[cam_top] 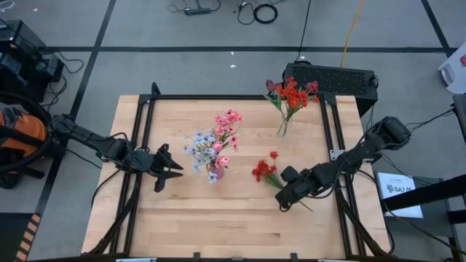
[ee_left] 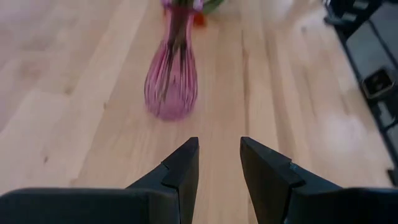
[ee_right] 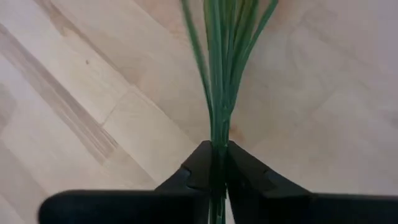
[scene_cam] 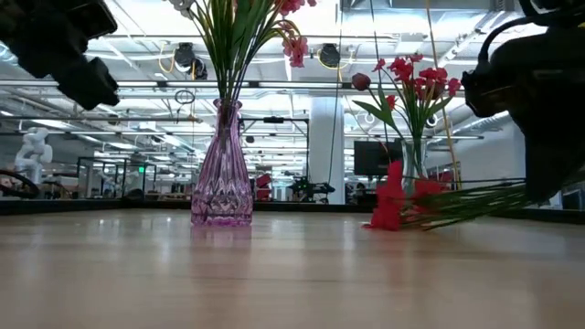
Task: Sort flowers into vase by color
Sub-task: Put the red flowers into the transparent vase
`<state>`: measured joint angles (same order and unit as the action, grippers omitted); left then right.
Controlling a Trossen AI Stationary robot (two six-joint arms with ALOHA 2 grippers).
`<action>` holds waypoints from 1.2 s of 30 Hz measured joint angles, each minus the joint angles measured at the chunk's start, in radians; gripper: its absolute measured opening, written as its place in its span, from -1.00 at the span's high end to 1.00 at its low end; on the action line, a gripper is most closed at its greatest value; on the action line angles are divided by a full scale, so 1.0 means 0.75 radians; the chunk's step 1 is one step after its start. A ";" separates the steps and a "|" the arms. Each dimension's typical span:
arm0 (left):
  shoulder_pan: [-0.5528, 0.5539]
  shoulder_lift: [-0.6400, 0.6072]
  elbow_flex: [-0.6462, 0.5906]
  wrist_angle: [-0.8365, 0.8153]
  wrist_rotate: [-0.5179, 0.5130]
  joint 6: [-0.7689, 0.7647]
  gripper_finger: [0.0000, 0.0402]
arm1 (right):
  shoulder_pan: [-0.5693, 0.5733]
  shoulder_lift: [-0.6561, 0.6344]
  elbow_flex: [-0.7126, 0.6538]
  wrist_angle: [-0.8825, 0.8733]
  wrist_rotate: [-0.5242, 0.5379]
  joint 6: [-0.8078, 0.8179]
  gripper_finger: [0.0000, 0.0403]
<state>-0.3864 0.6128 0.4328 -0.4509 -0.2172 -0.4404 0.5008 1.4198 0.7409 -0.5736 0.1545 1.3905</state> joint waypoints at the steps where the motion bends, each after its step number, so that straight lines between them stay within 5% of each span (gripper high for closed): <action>1: 0.000 0.000 0.000 0.019 -0.006 0.000 0.38 | -0.005 -0.006 0.000 -0.009 -0.002 -0.029 0.82; 22: 0.000 0.000 0.000 0.032 -0.136 -0.038 0.38 | -0.247 -0.013 0.000 -0.038 -0.158 -0.432 -0.09; 36: 0.000 0.000 0.000 0.028 -0.206 -0.069 0.38 | -0.346 0.238 0.008 0.120 -0.205 -0.773 -0.02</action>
<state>-0.3862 0.6128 0.4328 -0.4297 -0.3715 -0.4922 0.2413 1.5980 0.7471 -0.4834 0.0010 0.8104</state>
